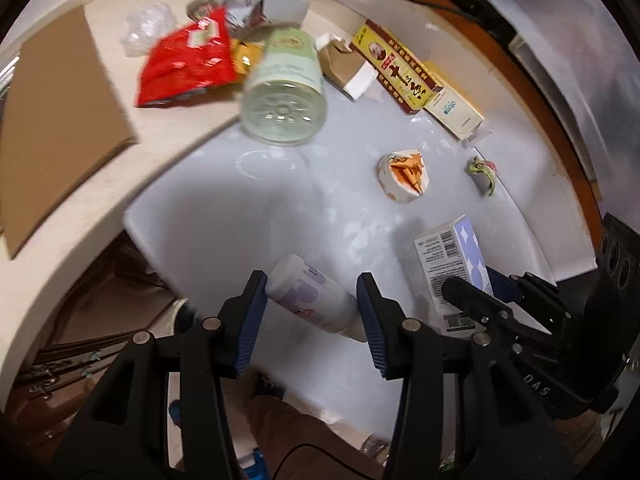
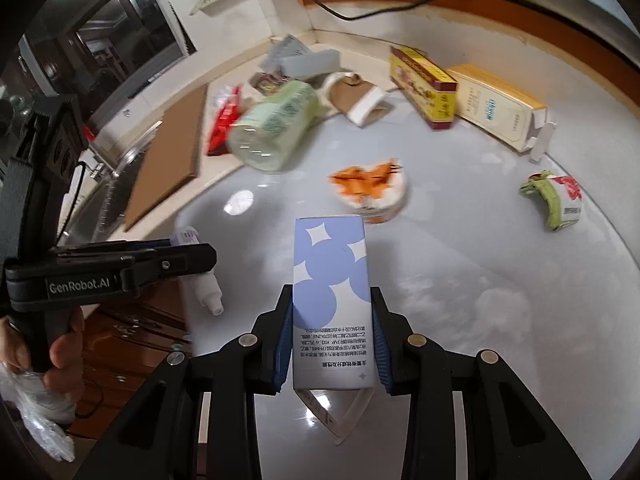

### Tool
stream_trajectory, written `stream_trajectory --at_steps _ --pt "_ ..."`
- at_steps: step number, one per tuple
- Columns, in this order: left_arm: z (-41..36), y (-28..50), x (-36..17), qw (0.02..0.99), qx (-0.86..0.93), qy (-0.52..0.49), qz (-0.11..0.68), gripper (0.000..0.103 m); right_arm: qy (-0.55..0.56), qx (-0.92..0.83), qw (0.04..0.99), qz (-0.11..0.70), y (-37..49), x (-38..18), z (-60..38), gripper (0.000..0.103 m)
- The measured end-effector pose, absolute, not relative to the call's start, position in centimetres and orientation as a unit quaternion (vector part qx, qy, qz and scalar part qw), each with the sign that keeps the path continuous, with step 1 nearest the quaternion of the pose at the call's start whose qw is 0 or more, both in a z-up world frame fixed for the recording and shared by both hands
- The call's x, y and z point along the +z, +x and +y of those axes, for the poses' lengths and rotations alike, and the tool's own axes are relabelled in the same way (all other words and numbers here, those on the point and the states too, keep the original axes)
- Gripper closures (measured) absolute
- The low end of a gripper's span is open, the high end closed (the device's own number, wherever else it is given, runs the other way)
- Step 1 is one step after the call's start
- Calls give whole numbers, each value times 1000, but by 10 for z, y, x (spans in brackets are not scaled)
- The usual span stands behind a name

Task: Collect trash
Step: 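Lower spray bottle and carton over the black bin and open both tools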

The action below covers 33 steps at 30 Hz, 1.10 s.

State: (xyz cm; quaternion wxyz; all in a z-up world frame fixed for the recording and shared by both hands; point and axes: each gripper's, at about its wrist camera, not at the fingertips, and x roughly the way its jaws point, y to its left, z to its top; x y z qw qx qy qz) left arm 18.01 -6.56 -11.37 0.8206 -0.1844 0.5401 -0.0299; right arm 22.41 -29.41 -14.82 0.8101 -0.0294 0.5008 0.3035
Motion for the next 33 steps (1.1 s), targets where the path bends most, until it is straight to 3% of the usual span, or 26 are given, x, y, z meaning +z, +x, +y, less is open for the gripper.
stream_trajectory --at_steps 8,15,24,33 --pt "-9 103 -101 838 -21 -164 521 61 -6 318 808 495 147 -130 -230 69" --pt "36 45 -137 833 -13 -143 535 61 -16 317 803 504 72 -156 -166 69" --pt "51 22 -238 818 -44 -117 561 61 -12 253 778 575 31 -287 -130 69" --pt "31 52 -362 807 -84 -79 579 60 -3 199 772 603 35 -420 -119 69"
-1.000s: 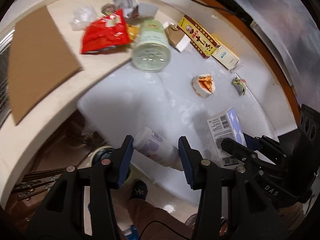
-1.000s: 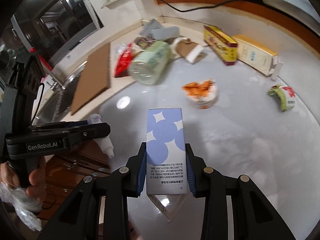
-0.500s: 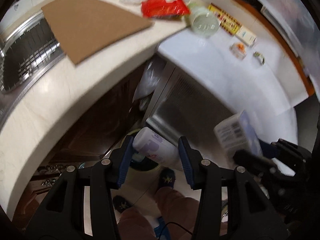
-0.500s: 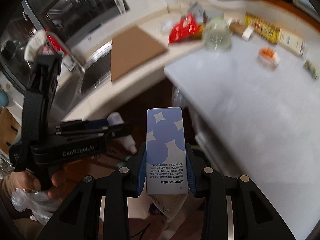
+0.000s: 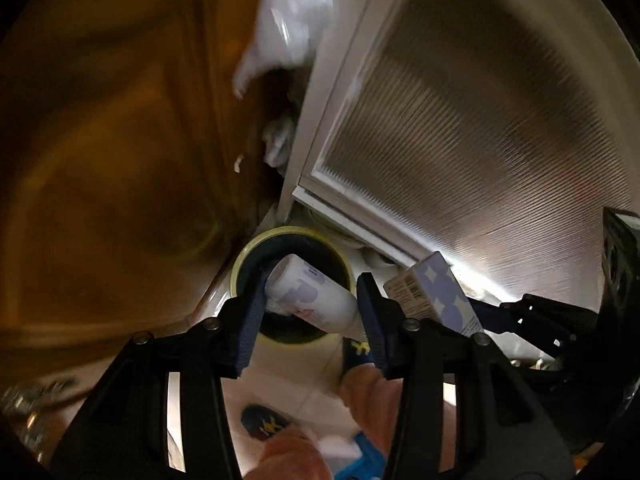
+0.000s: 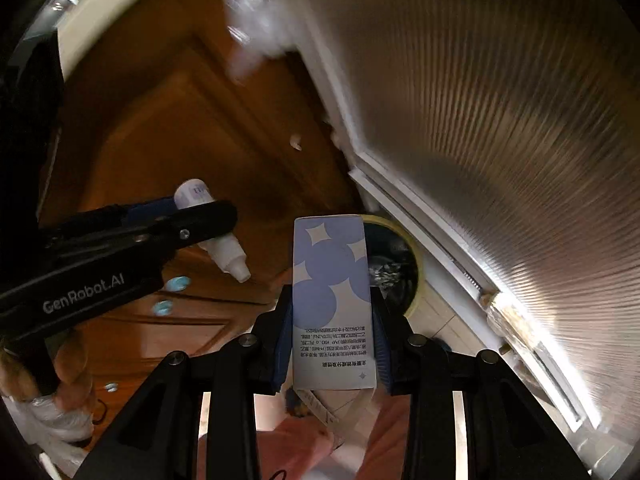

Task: Collect trash
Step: 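Lower spray bottle and carton over the black bin and open both tools, then raise both tools back over the table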

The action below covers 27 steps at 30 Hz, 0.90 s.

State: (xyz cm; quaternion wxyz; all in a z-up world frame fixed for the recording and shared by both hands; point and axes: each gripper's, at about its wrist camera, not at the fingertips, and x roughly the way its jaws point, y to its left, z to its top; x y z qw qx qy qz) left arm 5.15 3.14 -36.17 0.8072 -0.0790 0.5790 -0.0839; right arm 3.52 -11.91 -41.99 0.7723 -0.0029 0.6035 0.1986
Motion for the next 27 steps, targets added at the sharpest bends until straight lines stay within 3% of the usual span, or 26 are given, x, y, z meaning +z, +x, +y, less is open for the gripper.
stream_trajectory --at_steps 12,14,15,17,27 --pt "11 91 -462 801 -102 -21 590 60 -1 186 771 609 56 -521 -95 66" --pt "11 95 -472 798 -105 -18 594 54 4 186 773 607 57 -530 -92 59" --pt "12 95 -475 798 -100 -11 594 41 6 189 774 605 58 -532 -92 55" --pt "12 95 -477 801 -99 -7 590 34 6 194 776 600 56 -535 -88 41" --pt "21 74 -442 814 -82 -14 575 31 -5 206 785 584 34 -495 -82 41"
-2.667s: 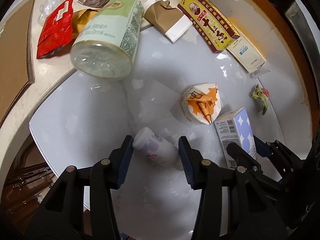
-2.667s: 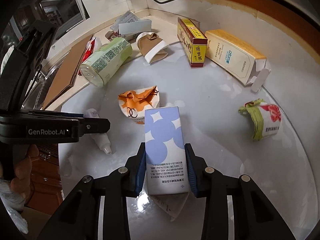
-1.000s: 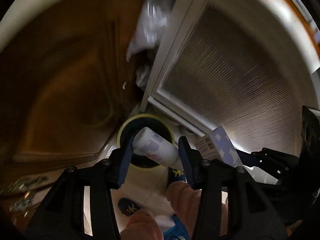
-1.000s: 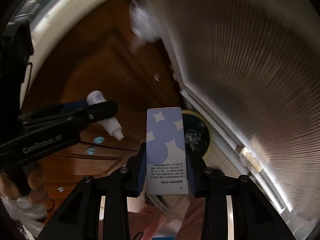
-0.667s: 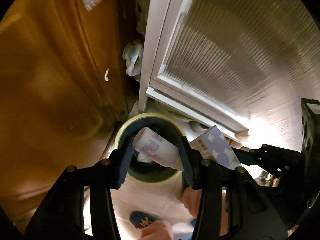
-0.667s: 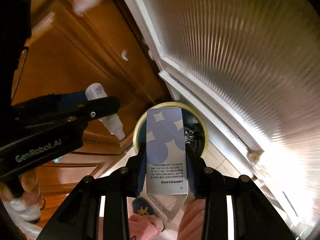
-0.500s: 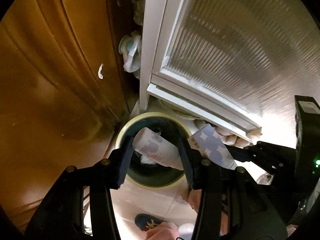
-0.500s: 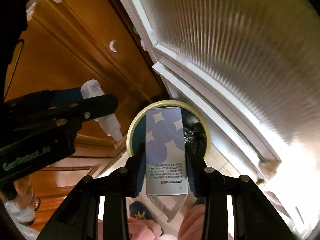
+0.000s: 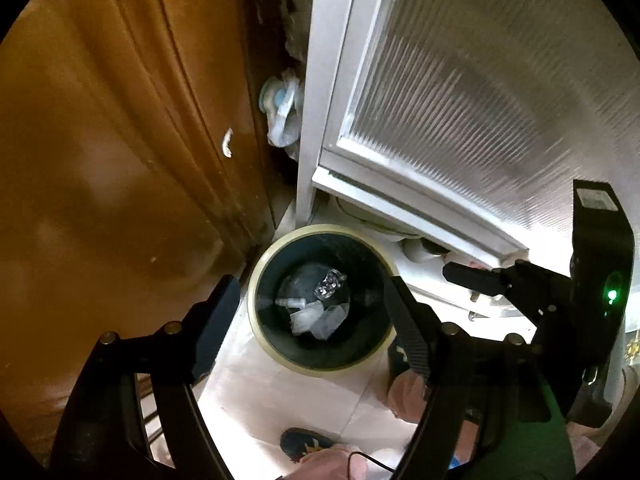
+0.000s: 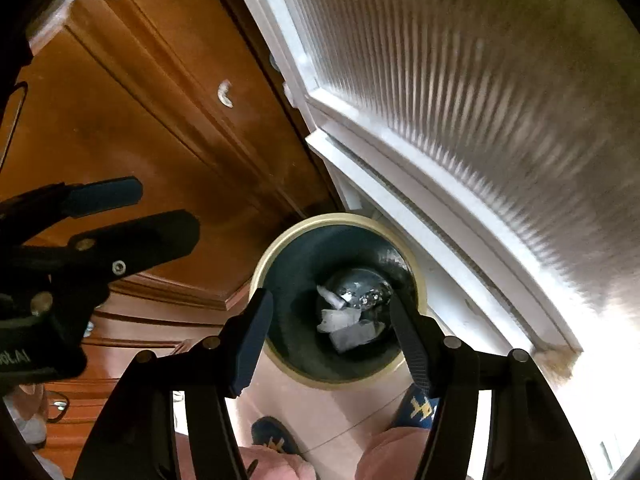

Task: Collect trash
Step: 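Raise both tools back over the table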

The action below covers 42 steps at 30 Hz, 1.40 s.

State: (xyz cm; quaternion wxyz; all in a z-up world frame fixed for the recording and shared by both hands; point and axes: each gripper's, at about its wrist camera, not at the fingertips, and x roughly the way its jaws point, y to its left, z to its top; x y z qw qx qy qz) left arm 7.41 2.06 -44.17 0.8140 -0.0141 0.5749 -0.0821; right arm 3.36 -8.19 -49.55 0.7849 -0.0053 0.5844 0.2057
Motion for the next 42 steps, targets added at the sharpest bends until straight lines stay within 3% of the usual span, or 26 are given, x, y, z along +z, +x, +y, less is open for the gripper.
stream_trajectory --at_steps 13,27,36,42 --pt "24 24 -279 843 -82 -12 532 30 -22 252 808 532 14 -331 -129 41" --pt "-4 9 -85 897 -124 39 422 23 -16 226 885 406 13 -137 -171 41" --pt "-57 40 -7 911 -155 58 378 23 10 182 908 376 45 -51 -237 41" --pt "-92 85 6 911 -162 57 376 23 44 149 913 378 103 -24 -292 40"
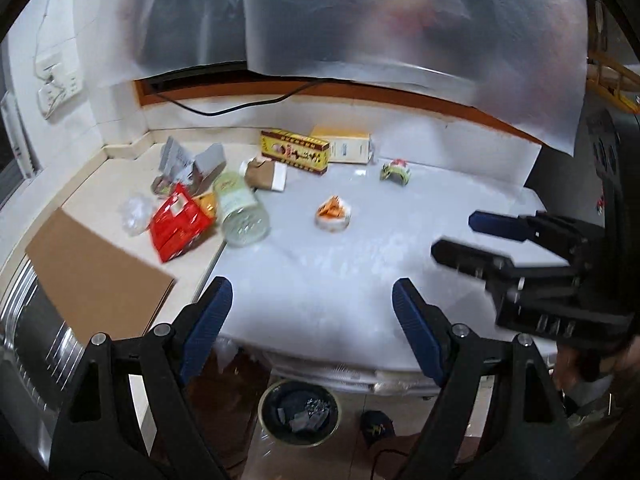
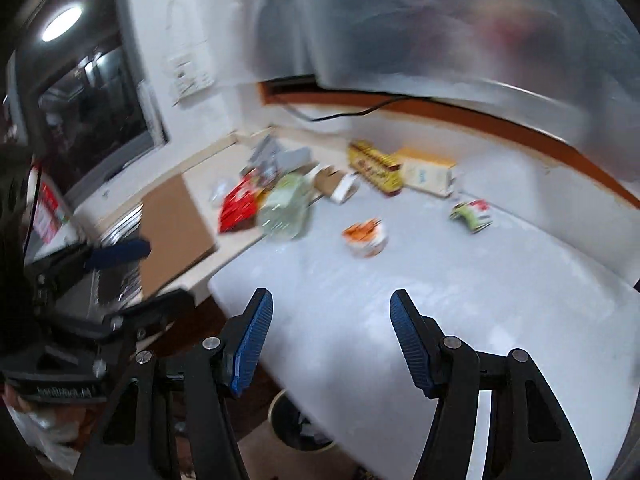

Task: Collect trash
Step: 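Raise both tools back over the table, then grasp the orange-patterned paper cup with the left tool while the right tool grasps the green-and-red wrapper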

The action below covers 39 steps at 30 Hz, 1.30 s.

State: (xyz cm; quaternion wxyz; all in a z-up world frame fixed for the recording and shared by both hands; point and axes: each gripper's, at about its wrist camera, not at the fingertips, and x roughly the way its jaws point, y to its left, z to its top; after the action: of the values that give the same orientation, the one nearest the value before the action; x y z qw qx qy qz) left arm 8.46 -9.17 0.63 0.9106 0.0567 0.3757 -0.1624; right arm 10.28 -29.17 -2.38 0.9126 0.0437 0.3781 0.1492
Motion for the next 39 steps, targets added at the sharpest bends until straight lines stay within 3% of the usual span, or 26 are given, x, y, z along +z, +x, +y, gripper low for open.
stream_trajectory --at_steps 11,31,39 --pt "-142 197 -46 894 -144 30 422 23 78 70 909 404 233 -59 -369 32" --pt "-190 313 -144 859 -82 42 504 24 91 -27 872 480 390 -182 -393 32" --pt "-192 317 -158 849 -89 33 520 42 55 -40 878 474 398 -195 -381 60"
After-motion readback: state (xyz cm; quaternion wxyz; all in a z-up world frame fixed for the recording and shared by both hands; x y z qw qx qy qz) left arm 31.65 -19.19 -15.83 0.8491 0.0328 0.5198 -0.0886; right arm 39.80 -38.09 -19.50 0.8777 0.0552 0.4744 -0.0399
